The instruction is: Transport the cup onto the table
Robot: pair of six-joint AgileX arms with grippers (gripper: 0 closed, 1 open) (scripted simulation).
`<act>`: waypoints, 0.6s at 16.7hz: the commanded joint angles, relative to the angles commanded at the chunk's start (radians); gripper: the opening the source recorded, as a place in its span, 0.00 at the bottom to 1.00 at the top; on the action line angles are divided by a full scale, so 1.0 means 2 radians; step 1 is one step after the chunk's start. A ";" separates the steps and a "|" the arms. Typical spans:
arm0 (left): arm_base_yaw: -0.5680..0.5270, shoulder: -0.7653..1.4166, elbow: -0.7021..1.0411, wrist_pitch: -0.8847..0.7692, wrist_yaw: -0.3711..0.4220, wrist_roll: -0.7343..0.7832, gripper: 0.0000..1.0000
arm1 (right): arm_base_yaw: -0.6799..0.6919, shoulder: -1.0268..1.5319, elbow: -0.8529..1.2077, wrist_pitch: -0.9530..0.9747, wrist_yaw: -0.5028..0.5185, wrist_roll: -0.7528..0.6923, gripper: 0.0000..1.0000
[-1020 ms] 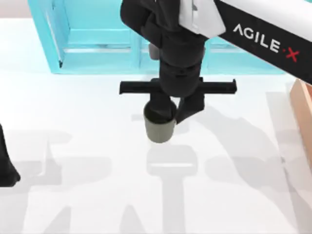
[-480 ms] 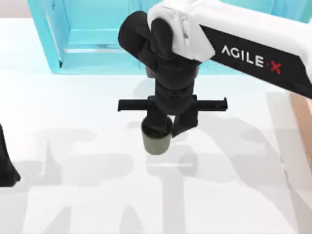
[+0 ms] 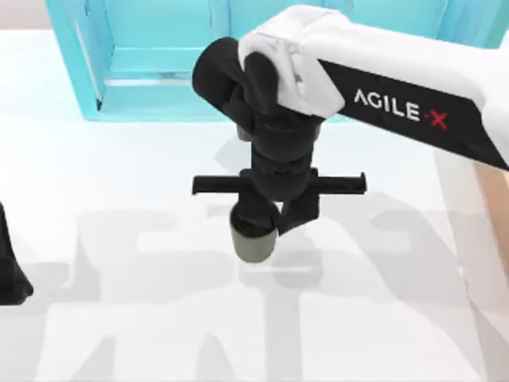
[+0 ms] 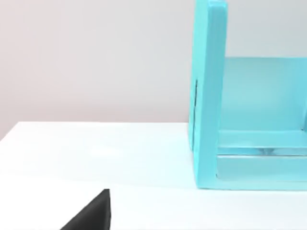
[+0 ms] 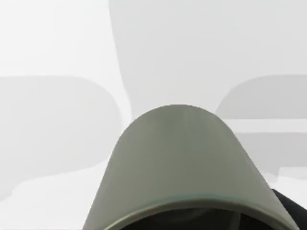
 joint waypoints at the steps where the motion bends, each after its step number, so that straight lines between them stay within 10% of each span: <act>1: 0.000 0.000 0.000 0.000 0.000 0.000 1.00 | 0.000 0.000 0.000 0.000 0.000 0.000 0.15; 10: 0.000 0.000 0.000 0.000 0.000 0.000 1.00 | 0.000 0.000 0.000 0.000 0.000 0.000 0.83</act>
